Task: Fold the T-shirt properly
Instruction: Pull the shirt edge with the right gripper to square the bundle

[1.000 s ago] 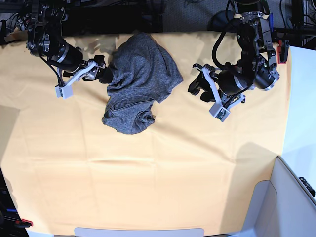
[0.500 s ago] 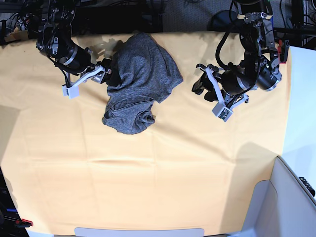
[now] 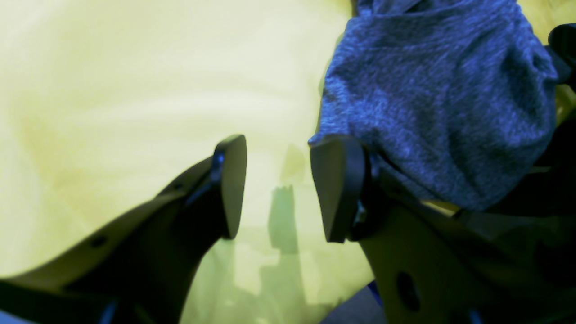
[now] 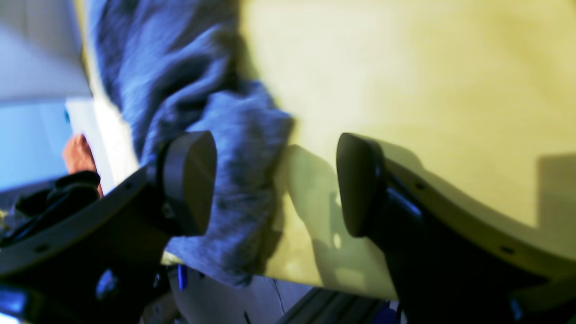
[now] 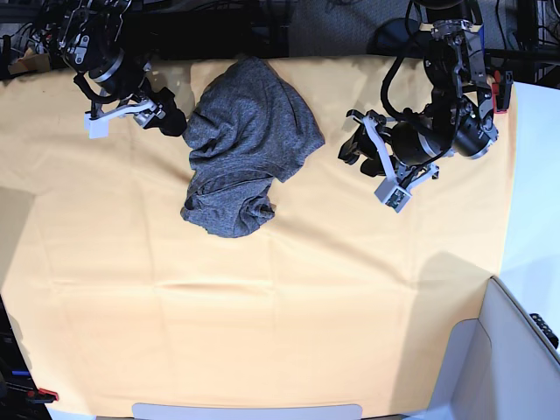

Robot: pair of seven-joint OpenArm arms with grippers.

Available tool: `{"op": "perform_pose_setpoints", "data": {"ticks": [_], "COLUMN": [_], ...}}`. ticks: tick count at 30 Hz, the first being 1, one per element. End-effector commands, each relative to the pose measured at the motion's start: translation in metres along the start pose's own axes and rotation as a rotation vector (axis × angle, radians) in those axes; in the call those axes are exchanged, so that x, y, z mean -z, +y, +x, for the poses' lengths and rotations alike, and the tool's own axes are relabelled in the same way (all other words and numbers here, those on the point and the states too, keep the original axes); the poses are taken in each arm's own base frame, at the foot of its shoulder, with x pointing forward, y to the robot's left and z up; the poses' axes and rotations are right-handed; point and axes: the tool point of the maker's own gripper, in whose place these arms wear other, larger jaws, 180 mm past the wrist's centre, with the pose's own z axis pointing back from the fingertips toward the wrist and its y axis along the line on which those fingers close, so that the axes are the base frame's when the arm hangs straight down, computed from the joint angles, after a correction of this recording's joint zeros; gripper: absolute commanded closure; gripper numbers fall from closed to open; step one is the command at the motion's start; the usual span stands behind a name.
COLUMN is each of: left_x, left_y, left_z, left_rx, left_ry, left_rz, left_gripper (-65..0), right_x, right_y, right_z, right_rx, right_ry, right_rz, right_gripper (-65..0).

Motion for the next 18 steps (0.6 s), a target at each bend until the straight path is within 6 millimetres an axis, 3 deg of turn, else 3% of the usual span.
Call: {"op": "perform_pose_setpoints", "data": {"ticks": [1,18], "left_x": [-0.004,-0.004], "left_y": [0.0,0.0], "left_z": [0.011,0.011], "left_rx": [0.014,0.014], "left_ry": [-0.036,-0.036], "left_rz": [0.001,0.001], "left_gripper": [-27.2,-27.2], "right_x": [-0.001,0.038], "right_y": [0.01,-0.006], "right_z": [0.003,-0.009], "right_rx": [0.008,0.099], "right_ry": [-0.023,0.016], "right_rz": [0.041,-0.006], "right_gripper": [-41.6,-41.5]}}
